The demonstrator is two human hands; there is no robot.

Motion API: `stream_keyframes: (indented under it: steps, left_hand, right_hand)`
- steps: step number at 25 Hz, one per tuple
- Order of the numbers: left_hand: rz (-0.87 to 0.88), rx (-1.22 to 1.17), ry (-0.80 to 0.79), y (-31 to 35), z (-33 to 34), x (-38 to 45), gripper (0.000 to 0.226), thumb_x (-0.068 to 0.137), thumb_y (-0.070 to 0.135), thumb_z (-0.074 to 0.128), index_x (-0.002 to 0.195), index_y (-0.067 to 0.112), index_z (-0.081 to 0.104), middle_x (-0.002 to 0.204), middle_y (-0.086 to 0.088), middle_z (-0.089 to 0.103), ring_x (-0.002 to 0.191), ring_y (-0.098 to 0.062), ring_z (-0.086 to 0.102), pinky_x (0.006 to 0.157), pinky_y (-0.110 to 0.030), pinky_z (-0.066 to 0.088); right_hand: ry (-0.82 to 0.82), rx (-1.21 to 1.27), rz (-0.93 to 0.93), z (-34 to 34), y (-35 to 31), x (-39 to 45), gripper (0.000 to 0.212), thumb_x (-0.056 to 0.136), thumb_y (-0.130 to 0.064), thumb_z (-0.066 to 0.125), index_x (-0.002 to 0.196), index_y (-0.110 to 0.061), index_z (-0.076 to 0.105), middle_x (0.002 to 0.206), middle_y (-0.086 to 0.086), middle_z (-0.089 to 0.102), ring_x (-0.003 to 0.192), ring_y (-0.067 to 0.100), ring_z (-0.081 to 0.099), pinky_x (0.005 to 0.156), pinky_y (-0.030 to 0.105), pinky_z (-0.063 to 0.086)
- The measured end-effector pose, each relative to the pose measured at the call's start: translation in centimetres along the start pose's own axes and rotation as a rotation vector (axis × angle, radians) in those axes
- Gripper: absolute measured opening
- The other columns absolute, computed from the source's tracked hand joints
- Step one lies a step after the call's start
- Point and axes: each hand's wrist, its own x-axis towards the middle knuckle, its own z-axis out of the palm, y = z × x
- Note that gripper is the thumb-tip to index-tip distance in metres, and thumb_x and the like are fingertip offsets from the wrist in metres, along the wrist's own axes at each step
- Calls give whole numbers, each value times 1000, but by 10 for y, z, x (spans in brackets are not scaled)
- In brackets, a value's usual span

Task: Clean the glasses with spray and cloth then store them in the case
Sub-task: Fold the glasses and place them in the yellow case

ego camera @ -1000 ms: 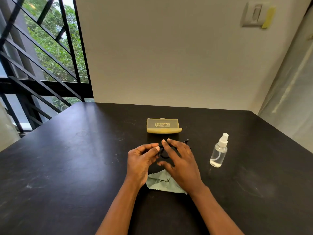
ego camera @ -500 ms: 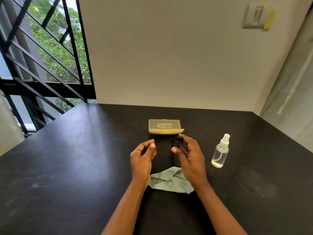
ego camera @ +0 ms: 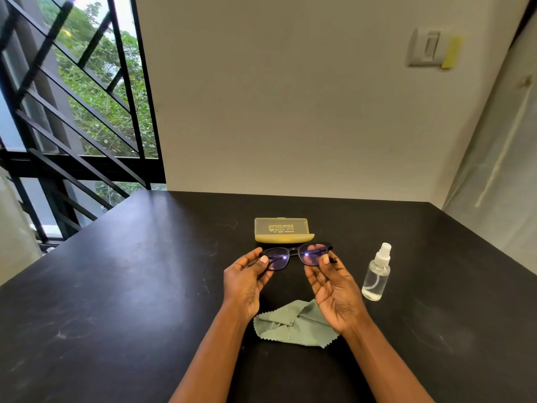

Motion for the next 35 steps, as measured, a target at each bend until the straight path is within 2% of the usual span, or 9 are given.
stream_keyframes:
  steps: [3,8,12,17,20,25,27,30,35]
  left_hand:
    - [-12,-11,29,3,0,1,26,83,-10,56,107,0,61,91,-15,67,84,-23,66,74,-32,55]
    - [-1,3,69,6,-4,8,28,83,-10,57,109,-2,60,93,-15,66,85,-24,65,73,-32,55]
    - [6,42,58,10,-3,14,29,83,-11,56,111,-3,58,91,-15,65,82,-23,64,74,-34,54]
    - [40,132,76,21,7,33,27,82,-6,61,108,1,61,96,-14,67,89,-24,65,70,-30,54]
    - [78,203,61,30,15,50,27,80,-2,64,107,5,63,100,-12,67,93,-22,65,74,-29,55]
    - [165,404,76,41,29,84,27,81,2,66,107,7,64,103,-10,68,97,-21,64,78,-30,54]
    - [206,531,83,43,34,99,28,82,1,65,110,6,64,107,-10,67,100,-21,62,87,-35,53]
    - [232,676,90,43,40,115,29,82,-2,63,111,4,64,109,-10,66,101,-22,61,94,-39,51]
    - [211,863,78,43,41,130,25,82,-5,61,105,4,65,102,-12,66,93,-22,63,84,-35,55]
  right_hand:
    - [69,-6,27,-1,0,4,39,75,-5,62,113,-8,55,93,9,73,82,17,72,67,24,59]
    - [173,-170,12,-1,-4,17,28,86,5,55,111,-10,56,99,13,68,73,15,71,65,23,59]
    - [229,-437,56,2,-12,32,21,90,1,53,109,-4,58,90,12,66,73,17,66,64,23,58]
    - [242,-606,46,14,-24,56,20,91,2,51,109,0,59,93,13,66,82,19,63,77,29,54]
    - [257,-705,19,23,-31,75,18,91,-2,53,107,-5,61,97,11,66,82,17,62,70,27,53]
    - [308,-896,19,29,-39,112,13,90,-5,57,101,-6,63,84,8,64,67,12,54,65,25,49]
    - [333,-999,-7,29,-42,127,16,89,-6,58,104,-5,64,89,10,63,67,13,53,64,26,48]
    - [324,-1127,-61,27,-46,145,25,87,-6,62,111,-3,64,94,10,62,78,18,56,71,31,49]
    - [309,-1291,-55,27,-51,157,27,84,-5,64,111,-4,65,107,15,66,94,23,61,85,33,53]
